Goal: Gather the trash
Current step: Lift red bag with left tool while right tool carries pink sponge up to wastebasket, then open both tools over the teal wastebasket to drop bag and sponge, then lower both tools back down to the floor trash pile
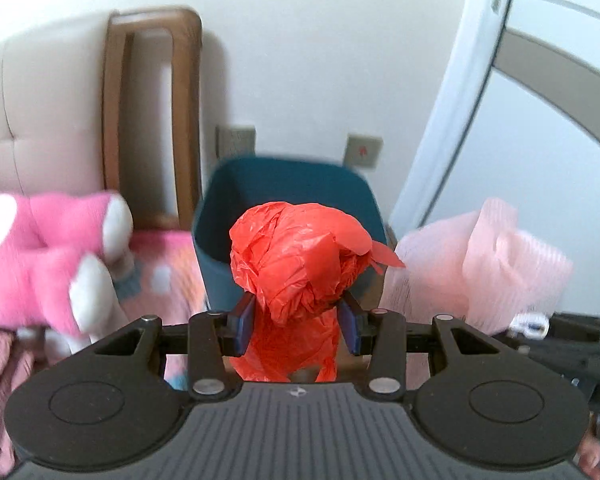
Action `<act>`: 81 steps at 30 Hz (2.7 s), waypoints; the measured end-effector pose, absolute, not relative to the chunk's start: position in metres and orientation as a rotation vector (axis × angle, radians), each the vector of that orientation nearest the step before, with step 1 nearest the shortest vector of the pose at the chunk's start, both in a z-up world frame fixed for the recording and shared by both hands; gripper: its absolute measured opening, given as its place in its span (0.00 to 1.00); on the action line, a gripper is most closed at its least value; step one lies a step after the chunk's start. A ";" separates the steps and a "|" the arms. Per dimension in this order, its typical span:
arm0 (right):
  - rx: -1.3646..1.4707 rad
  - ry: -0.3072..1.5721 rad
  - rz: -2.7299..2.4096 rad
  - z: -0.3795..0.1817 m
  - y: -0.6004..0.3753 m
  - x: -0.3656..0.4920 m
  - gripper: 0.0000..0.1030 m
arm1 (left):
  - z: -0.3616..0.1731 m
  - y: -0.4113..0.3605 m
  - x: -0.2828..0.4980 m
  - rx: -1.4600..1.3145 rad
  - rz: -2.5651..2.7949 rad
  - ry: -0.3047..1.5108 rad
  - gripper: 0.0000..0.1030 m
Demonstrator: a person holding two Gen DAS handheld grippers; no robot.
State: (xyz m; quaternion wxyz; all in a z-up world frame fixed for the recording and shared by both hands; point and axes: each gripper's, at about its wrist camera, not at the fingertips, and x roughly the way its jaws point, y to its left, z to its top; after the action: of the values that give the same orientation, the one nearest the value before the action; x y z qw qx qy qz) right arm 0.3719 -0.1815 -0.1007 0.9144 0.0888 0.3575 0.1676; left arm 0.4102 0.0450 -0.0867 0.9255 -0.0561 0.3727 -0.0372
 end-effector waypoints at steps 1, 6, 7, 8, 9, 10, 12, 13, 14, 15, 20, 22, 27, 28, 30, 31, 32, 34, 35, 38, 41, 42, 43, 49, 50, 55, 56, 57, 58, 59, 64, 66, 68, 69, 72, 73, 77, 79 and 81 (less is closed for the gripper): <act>0.171 0.730 0.348 -0.096 -0.178 0.378 0.31 | -0.081 0.047 0.417 -0.117 -0.071 0.751 0.41; 0.093 0.702 0.341 -0.077 -0.155 0.416 0.32 | -0.055 0.057 0.456 -0.092 -0.029 0.689 0.41; 0.084 0.699 0.338 -0.071 -0.149 0.416 0.32 | -0.049 0.058 0.460 -0.085 -0.022 0.681 0.41; 0.074 0.699 0.335 -0.067 -0.145 0.423 0.32 | -0.046 0.059 0.471 -0.080 -0.013 0.672 0.41; 0.061 0.699 0.333 -0.065 -0.140 0.430 0.32 | -0.045 0.062 0.481 -0.081 -0.009 0.668 0.41; 0.044 0.699 0.329 -0.064 -0.135 0.437 0.32 | -0.043 0.064 0.489 -0.086 -0.002 0.666 0.41; 0.012 0.705 0.325 -0.064 -0.126 0.454 0.33 | -0.041 0.066 0.506 -0.089 0.004 0.667 0.41; 0.002 0.711 0.323 -0.064 -0.123 0.461 0.33 | -0.043 0.066 0.515 -0.085 0.009 0.667 0.41; -0.010 0.720 0.318 -0.065 -0.120 0.469 0.33 | -0.045 0.067 0.523 -0.081 0.012 0.671 0.41; -0.019 0.732 0.313 -0.066 -0.116 0.475 0.34 | -0.048 0.067 0.531 -0.076 0.016 0.679 0.41; -0.053 0.806 0.292 -0.085 -0.104 0.503 0.34 | -0.075 0.067 0.557 -0.046 0.044 0.732 0.41; -0.068 0.831 0.287 -0.093 -0.100 0.510 0.35 | -0.089 0.067 0.565 -0.046 0.047 0.767 0.41; -0.153 0.898 0.295 -0.115 -0.085 0.520 0.36 | -0.122 0.063 0.578 -0.052 0.013 0.873 0.41; -0.177 0.912 0.295 -0.120 -0.082 0.521 0.36 | -0.127 0.064 0.579 -0.063 0.000 0.895 0.41; -0.209 0.924 0.290 -0.124 -0.078 0.522 0.38 | -0.137 0.064 0.582 -0.076 -0.007 0.925 0.42; -0.212 0.932 0.295 -0.126 -0.077 0.523 0.40 | -0.142 0.064 0.584 -0.076 -0.008 0.943 0.42; -0.216 0.939 0.303 -0.127 -0.076 0.523 0.41 | -0.147 0.064 0.585 -0.072 -0.006 0.960 0.42; -0.231 0.942 0.312 -0.127 -0.074 0.523 0.46 | -0.159 0.063 0.589 -0.051 0.009 1.001 0.42; -0.237 0.943 0.318 -0.127 -0.073 0.522 0.46 | -0.164 0.062 0.591 -0.046 0.011 1.018 0.42; -0.242 0.936 0.332 -0.125 -0.074 0.519 0.51 | -0.177 0.061 0.594 -0.038 -0.003 1.068 0.42; -0.244 0.932 0.348 -0.126 -0.076 0.521 0.60 | -0.186 0.055 0.594 -0.002 -0.004 1.097 0.42; -0.247 0.929 0.351 -0.126 -0.077 0.520 0.61 | -0.187 0.053 0.593 0.007 0.001 1.094 0.42; -0.252 0.927 0.350 -0.125 -0.078 0.519 0.62 | -0.188 0.052 0.592 0.008 0.004 1.094 0.43; -0.222 0.916 0.353 -0.121 -0.087 0.520 0.62 | -0.179 0.049 0.583 -0.027 -0.022 1.073 0.64; -0.217 0.909 0.354 -0.118 -0.089 0.518 0.63 | -0.176 0.048 0.581 -0.027 -0.025 1.066 0.64; -0.183 0.873 0.369 -0.101 -0.099 0.507 0.66 | -0.157 0.047 0.563 -0.022 -0.051 1.031 0.64; -0.179 0.865 0.373 -0.096 -0.101 0.503 0.66 | -0.152 0.047 0.560 -0.022 -0.057 1.023 0.64; -0.179 0.858 0.377 -0.093 -0.103 0.500 0.66 | -0.147 0.048 0.554 -0.025 -0.064 1.015 0.64; -0.181 0.849 0.385 -0.088 -0.105 0.495 0.66 | -0.141 0.049 0.549 -0.021 -0.070 1.001 0.64; -0.184 0.842 0.394 -0.084 -0.107 0.490 0.66 | -0.134 0.050 0.542 -0.022 -0.074 0.993 0.64; -0.204 0.800 0.430 -0.063 -0.118 0.462 0.68 | -0.105 0.050 0.504 0.007 -0.084 0.941 0.64; -0.198 0.789 0.447 -0.056 -0.121 0.450 0.69 | -0.096 0.049 0.489 0.006 -0.094 0.924 0.64; -0.192 0.778 0.465 -0.049 -0.123 0.438 0.69 | -0.087 0.048 0.473 0.011 -0.094 0.907 0.64; -0.190 0.774 0.471 -0.047 -0.124 0.432 0.70 | -0.084 0.048 0.466 0.015 -0.091 0.900 0.64; -0.173 0.762 0.491 -0.041 -0.126 0.413 0.70 | -0.075 0.047 0.445 0.015 -0.095 0.885 0.64; -0.167 0.758 0.496 -0.039 -0.127 0.407 0.70 | -0.073 0.048 0.438 0.016 -0.097 0.881 0.64; -0.148 0.741 0.514 -0.033 -0.130 0.382 0.72 | -0.069 0.046 0.411 0.041 -0.101 0.865 0.64; -0.136 0.735 0.522 -0.032 -0.132 0.371 0.74 | -0.069 0.047 0.398 0.049 -0.104 0.863 0.64; -0.122 0.732 0.528 -0.034 -0.135 0.360 0.78 | -0.072 0.046 0.384 0.054 -0.104 0.865 0.64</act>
State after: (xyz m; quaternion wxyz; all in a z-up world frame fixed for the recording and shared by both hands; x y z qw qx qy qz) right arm 0.3604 -0.1345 -0.0338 0.8980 -0.0591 0.3536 0.2549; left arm 0.3842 0.0457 -0.0718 0.9063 0.0259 0.4188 -0.0506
